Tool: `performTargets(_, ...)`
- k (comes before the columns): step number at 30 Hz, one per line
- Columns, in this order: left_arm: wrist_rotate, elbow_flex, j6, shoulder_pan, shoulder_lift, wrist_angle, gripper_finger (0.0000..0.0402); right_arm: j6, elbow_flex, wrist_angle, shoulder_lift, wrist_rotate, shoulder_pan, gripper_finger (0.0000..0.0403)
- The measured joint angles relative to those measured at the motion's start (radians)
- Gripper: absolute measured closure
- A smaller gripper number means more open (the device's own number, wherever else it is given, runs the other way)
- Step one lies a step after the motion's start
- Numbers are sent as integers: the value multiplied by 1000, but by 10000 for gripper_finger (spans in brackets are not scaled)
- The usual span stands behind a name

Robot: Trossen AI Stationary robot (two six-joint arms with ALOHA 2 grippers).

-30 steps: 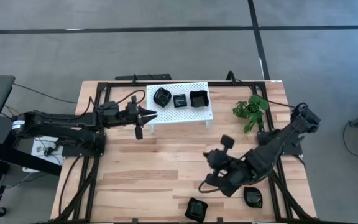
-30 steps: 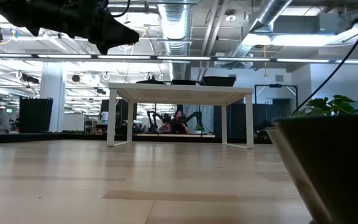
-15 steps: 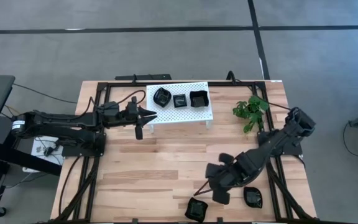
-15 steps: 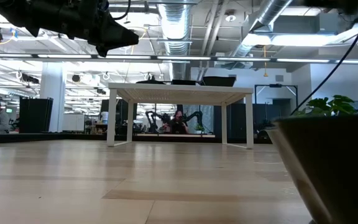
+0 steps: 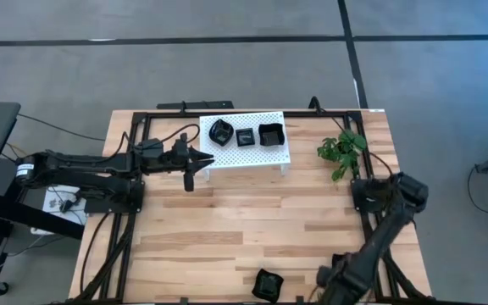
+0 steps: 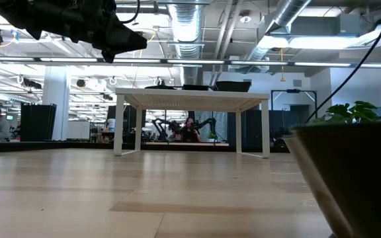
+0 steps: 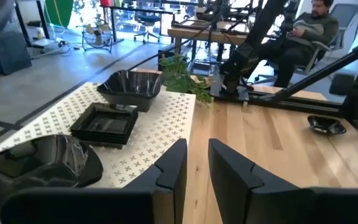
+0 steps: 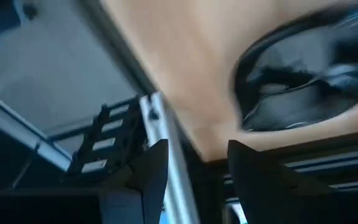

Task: Pick & Place Mini shaped plates
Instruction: Stack the leaf-shaped plate on top of the leaf-shaped plate on the shelf

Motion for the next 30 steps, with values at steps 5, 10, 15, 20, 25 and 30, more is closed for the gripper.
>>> performTargets(5, 0, 0, -16, 0, 0, 0, 334, 26, -1, -7, 86, -22, 54, 247)
performTargets(10, 0, 0, -57, 0, 0, 6, 334, -31, 0, -122, 131, -13, 47, 244)
performTargets(15, -1, 0, -68, 0, 0, 10, 334, -105, -29, -115, 143, -14, 30, 242)
performTargets(20, -1, 0, -68, 0, 0, 12, 334, -106, -56, -71, 144, -15, 24, 256)
performTargets(25, -1, 0, -68, 0, 0, 12, 334, -106, -58, -39, 143, -18, 4, 311)
performTargets(30, -1, 0, -69, 0, 0, 12, 334, -117, -57, -2, 141, -29, -29, 391)
